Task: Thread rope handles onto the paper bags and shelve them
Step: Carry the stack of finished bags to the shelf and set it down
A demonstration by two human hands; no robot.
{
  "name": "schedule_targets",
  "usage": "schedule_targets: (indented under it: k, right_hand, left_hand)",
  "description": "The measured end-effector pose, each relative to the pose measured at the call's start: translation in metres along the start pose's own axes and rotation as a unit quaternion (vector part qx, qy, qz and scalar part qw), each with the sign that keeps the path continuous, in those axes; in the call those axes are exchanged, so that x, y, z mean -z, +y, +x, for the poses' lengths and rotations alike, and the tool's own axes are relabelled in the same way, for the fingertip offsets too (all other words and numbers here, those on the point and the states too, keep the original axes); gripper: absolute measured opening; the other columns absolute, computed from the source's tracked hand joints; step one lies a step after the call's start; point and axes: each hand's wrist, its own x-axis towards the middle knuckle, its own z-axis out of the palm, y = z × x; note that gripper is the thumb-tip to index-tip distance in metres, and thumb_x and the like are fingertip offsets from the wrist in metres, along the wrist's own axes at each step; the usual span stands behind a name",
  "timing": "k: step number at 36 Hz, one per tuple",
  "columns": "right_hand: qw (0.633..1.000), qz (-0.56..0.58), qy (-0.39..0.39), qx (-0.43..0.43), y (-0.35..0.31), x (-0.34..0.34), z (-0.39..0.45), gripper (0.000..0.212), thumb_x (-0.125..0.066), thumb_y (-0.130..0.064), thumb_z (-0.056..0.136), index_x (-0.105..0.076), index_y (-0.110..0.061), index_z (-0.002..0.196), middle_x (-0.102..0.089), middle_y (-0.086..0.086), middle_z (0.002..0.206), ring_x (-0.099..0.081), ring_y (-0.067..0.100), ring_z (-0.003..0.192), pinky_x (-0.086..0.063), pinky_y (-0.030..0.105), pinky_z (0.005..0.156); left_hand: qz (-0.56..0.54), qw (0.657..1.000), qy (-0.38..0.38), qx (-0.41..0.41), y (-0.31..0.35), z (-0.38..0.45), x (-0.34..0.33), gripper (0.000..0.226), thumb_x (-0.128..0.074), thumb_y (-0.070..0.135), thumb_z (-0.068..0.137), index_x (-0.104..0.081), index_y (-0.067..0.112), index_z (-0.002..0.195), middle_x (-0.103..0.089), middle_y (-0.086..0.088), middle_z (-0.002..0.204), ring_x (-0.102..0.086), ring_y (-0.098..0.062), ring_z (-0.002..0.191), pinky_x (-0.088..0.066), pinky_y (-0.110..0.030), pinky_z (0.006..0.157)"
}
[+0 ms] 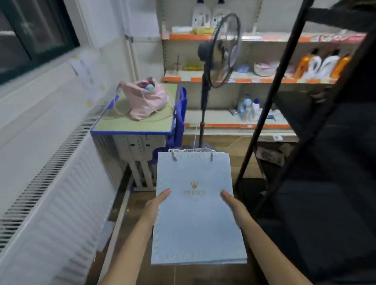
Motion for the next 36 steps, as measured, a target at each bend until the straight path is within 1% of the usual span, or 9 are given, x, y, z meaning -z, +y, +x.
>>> schedule_targets:
  k: [3,7,12,15,17,22,28,32,36]
  right_hand:
    - [0.998,0.029,0.038,0.029,-0.003,0.023,-0.012,0.022,-0.045,-0.021,0.097,-0.061,-0.008,0.104,-0.074,0.000,0.080,-0.071,0.015,0.070,-0.056,0.025,0.059]
    - [0.988,0.080,0.115,0.058,-0.001,0.051,-0.031,0.041,-0.055,-0.030,0.088,-0.061,-0.005,0.120,-0.068,0.013,0.115,-0.062,0.033,0.109,-0.044,0.049,0.101]
    - [0.958,0.128,0.230,0.112,0.002,0.064,-0.070,0.026,-0.057,-0.029,0.091,-0.066,-0.010,0.106,-0.074,0.003,0.094,-0.069,0.024,0.088,-0.053,0.039,0.079]
    - [0.936,0.169,0.283,0.128,0.012,0.072,-0.096,0.047,-0.068,-0.041,0.082,-0.063,-0.010,0.117,-0.069,0.009,0.113,-0.064,0.032,0.105,-0.048,0.048,0.096]
    - [0.916,0.189,0.329,0.131,0.017,0.076,-0.115,0.050,-0.067,-0.040,0.084,-0.061,-0.007,0.121,-0.066,0.013,0.119,-0.062,0.034,0.109,-0.046,0.049,0.099]
    - [0.868,0.238,0.412,0.139,0.039,0.088,-0.169,0.053,-0.067,-0.042,0.078,-0.062,-0.008,0.118,-0.068,0.013,0.112,-0.064,0.032,0.101,-0.048,0.047,0.095]
    - [0.806,0.289,0.491,0.163,0.088,0.088,-0.242,0.047,-0.065,-0.043,0.081,-0.064,-0.010,0.114,-0.072,0.010,0.102,-0.069,0.027,0.086,-0.052,0.040,0.078]
    - [0.759,0.329,0.531,0.185,0.122,0.087,-0.286,0.039,-0.059,-0.038,0.088,-0.063,-0.008,0.112,-0.072,0.008,0.095,-0.071,0.022,0.077,-0.053,0.035,0.073]
    - [0.719,0.334,0.574,0.207,0.143,0.093,-0.327,0.054,-0.071,-0.045,0.076,-0.063,-0.012,0.119,-0.071,0.008,0.107,-0.069,0.027,0.092,-0.051,0.041,0.090]
  left_hand:
    - [0.019,0.997,-0.054,0.045,-0.006,0.030,-0.024,0.081,-0.090,0.035,0.048,-0.065,0.002,0.117,-0.063,-0.023,0.119,-0.061,-0.042,0.109,-0.041,-0.058,0.102]
    - [0.090,0.985,-0.128,0.066,-0.002,0.065,-0.062,0.069,-0.079,0.031,0.066,-0.059,0.004,0.125,-0.061,-0.021,0.124,-0.057,-0.041,0.115,-0.037,-0.056,0.106]
    - [0.187,0.955,-0.214,0.084,-0.002,0.087,-0.116,0.063,-0.075,0.037,0.075,-0.057,0.006,0.127,-0.059,-0.018,0.128,-0.059,-0.039,0.112,-0.042,-0.054,0.102]
    - [0.226,0.939,-0.252,0.062,-0.011,0.070,-0.154,0.040,-0.053,0.017,0.095,-0.051,-0.002,0.130,-0.053,-0.014,0.133,-0.060,-0.029,0.113,-0.048,-0.038,0.089]
    - [0.231,0.920,-0.309,0.064,-0.023,0.070,-0.173,0.027,-0.048,0.014,0.097,-0.051,0.006,0.123,-0.052,-0.001,0.124,-0.069,-0.008,0.086,-0.053,-0.024,0.070]
    - [0.289,0.869,-0.389,0.097,-0.059,0.064,-0.211,0.056,-0.058,0.031,0.089,-0.046,0.006,0.138,-0.045,-0.005,0.142,-0.047,-0.025,0.126,-0.039,-0.047,0.103]
    - [0.337,0.793,-0.488,0.141,-0.105,-0.003,-0.237,0.032,-0.053,0.022,0.096,-0.047,0.011,0.126,-0.051,0.001,0.119,-0.057,-0.021,0.102,-0.050,-0.031,0.083]
    - [0.363,0.735,-0.553,0.146,-0.161,-0.002,-0.253,0.109,-0.087,0.057,0.049,-0.047,0.011,0.139,-0.048,-0.007,0.142,-0.047,-0.030,0.128,-0.033,-0.052,0.109]
    - [0.385,0.656,-0.622,0.187,-0.196,-0.031,-0.279,0.122,-0.082,0.072,0.035,-0.047,0.023,0.140,-0.044,0.001,0.146,-0.041,-0.026,0.134,-0.028,-0.053,0.113]
